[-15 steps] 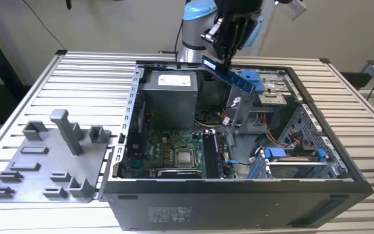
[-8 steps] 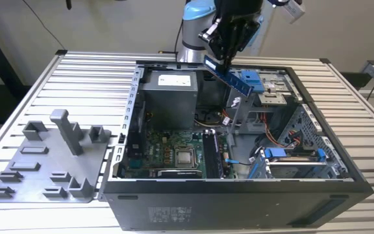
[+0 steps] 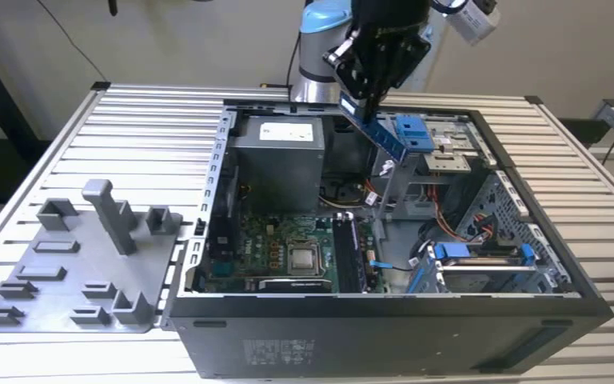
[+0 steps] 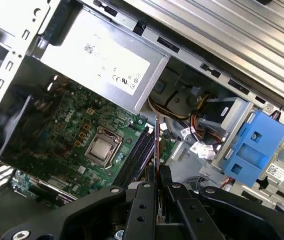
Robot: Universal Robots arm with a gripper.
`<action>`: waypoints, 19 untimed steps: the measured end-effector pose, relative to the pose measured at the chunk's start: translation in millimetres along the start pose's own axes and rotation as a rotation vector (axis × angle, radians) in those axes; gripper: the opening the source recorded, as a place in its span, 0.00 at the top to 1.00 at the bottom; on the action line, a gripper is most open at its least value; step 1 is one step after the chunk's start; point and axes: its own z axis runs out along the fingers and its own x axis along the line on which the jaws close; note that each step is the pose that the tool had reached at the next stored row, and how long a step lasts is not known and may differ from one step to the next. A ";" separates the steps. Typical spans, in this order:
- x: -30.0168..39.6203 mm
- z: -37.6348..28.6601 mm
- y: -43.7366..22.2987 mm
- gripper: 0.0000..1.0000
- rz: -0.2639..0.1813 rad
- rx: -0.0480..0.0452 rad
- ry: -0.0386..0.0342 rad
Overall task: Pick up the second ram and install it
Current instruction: 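Insert the second ram into the second slot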
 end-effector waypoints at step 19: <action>0.1 5.6 -0.1 0.86 0.316 0.0050 -0.0075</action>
